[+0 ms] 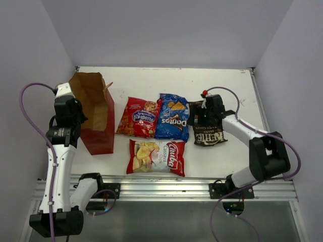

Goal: Place the snacks into the paper bag

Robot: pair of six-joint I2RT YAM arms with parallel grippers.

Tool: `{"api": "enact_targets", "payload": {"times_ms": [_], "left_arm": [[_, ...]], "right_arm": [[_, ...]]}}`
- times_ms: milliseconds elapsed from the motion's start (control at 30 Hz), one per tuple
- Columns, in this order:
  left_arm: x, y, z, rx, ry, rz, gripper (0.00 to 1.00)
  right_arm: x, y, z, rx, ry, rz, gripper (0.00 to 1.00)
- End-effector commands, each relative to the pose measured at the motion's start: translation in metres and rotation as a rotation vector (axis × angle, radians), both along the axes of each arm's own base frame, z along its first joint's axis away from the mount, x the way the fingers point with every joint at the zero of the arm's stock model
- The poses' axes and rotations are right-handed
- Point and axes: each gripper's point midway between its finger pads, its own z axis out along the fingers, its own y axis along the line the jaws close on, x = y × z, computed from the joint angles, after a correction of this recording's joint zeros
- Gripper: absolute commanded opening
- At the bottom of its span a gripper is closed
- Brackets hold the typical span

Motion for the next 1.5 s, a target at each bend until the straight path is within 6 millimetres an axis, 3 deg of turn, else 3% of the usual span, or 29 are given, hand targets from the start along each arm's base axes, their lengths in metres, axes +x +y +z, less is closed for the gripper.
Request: {"api": "enact_targets", "payload": {"times_ms": [0,200,500,567,700,1100,1267,1467], "left_arm": [[0.007,-0.004,0.007,-0.004,-0.047,-0.025,0.0],[0.01,-0.01,0.006,-0.016,-0.044,-0.06,0.0],[0.01,-0.012,0.003,-0.019,-0.04,-0.079,0.0],[0.01,-0.012,0.004,-0.018,-0.041,-0.078,0.0],[0.009,-0.013,0.003,-0.021,-0.04,-0.081,0.0],[0.01,-0.015,0.003,-0.022,-0.042,-0.093,0.0],[0.009,-0.015,0.004,-0.019,-0.046,-0.094,0.0],[0.008,-0.015,0.005,-0.019,-0.05,-0.097,0.0]], "right_arm": [[0.032,0.021,0.011,0.075,-0.094,0.025,0.9],[0.062,0.034,0.015,0.103,-0.138,0.044,0.9],[0.108,0.058,-0.008,0.146,-0.136,0.072,0.89],[0.114,0.061,-0.022,0.143,-0.117,0.078,0.86],[0.124,0.067,-0.026,0.152,-0.14,0.093,0.81],[0.148,0.101,0.02,0.309,-0.229,0.186,0.73],[0.15,0.108,-0.01,0.325,-0.144,0.198,0.62],[0.144,0.094,-0.051,0.204,-0.069,0.203,0.64]]}}
